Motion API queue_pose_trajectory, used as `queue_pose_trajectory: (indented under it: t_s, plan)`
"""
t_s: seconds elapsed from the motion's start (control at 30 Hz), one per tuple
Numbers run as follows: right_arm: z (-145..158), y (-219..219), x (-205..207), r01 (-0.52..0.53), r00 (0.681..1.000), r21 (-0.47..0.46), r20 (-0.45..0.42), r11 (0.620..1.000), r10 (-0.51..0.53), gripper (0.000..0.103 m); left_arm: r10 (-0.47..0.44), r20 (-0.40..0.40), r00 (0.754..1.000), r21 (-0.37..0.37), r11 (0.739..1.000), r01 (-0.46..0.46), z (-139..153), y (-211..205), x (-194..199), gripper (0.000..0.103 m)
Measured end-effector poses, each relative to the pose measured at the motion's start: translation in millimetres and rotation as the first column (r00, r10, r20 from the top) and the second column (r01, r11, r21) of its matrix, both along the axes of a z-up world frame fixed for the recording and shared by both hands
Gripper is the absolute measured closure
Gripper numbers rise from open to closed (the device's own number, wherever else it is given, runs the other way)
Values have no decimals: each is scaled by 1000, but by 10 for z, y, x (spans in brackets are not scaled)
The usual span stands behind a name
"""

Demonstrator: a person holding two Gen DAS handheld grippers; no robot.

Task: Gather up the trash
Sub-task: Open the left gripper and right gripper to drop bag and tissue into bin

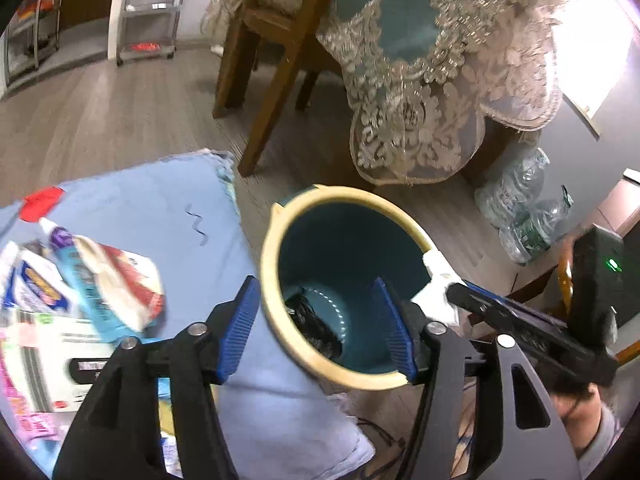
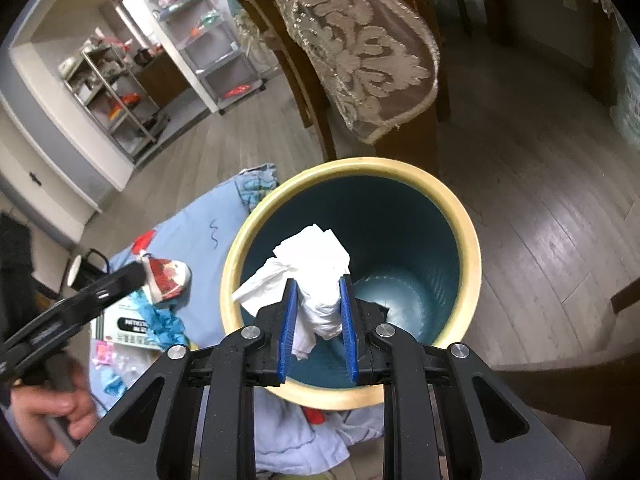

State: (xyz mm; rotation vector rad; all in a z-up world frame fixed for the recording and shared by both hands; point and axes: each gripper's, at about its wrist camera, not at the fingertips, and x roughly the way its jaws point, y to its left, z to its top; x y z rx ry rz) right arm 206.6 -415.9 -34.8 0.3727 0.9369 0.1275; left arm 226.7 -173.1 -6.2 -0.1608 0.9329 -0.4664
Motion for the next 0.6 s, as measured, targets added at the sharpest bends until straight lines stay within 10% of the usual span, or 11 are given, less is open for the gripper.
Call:
queue_pose_trajectory:
  t_s: [0.6]
  plan:
    - [95, 56, -37, 10, 998, -7, 61, 1000, -10, 31, 168, 132, 977, 77, 981, -179, 228, 1016, -799, 16]
